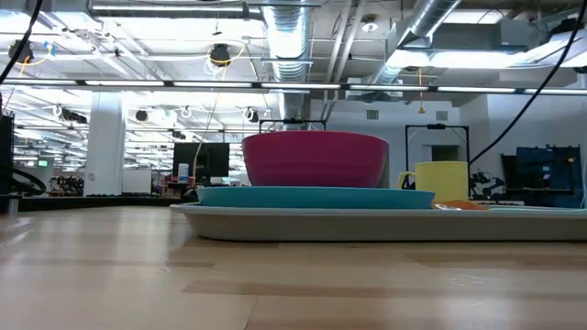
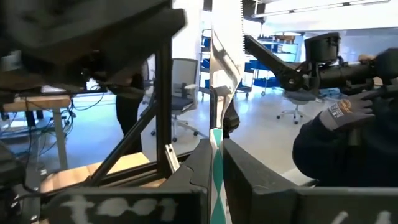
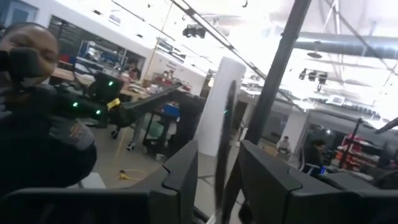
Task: Set up tray
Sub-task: Put the green knife on the brown napkin to the left of the green spoon
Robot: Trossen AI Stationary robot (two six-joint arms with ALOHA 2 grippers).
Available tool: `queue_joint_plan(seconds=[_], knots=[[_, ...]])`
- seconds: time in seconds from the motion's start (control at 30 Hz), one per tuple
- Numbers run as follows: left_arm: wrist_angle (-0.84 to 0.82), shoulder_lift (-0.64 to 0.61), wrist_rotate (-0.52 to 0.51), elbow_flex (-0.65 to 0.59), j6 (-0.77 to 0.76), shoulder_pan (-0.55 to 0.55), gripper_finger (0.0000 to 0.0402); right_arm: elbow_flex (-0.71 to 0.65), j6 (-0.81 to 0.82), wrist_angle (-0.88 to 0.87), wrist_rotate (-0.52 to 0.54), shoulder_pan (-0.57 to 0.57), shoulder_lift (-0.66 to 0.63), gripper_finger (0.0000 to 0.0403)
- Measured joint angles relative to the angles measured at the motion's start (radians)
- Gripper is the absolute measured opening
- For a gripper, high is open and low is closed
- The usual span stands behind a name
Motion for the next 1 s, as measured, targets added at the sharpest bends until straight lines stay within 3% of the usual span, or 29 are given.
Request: queue_joint_plan(seconds=[0.23,0.5,0.73,1.0], knots=[[0.003,0.0,-0.01,0.0,0.013,0.002,0.0004,0.001,-0.003,0.023,0.014,0.0,0.008,0.0113],[-0.01,0.0,0.024,0.001,0.013,-0.002,0.0004,0.132,0.006,-0.032,0.022,-0.007,0.15,0.0113],[-0.027,-0.001,0.043,0.001,0.012,-0.025,0.0004,0.176,0.053,-0.058,-0.107,-0.019,0.16,0.0113],[-0.033,-0.001,0.063,0.001,0.013,-0.024,0.0004,0.177,0.055,-0.068,-0.137,-0.019,0.16,0.0096]])
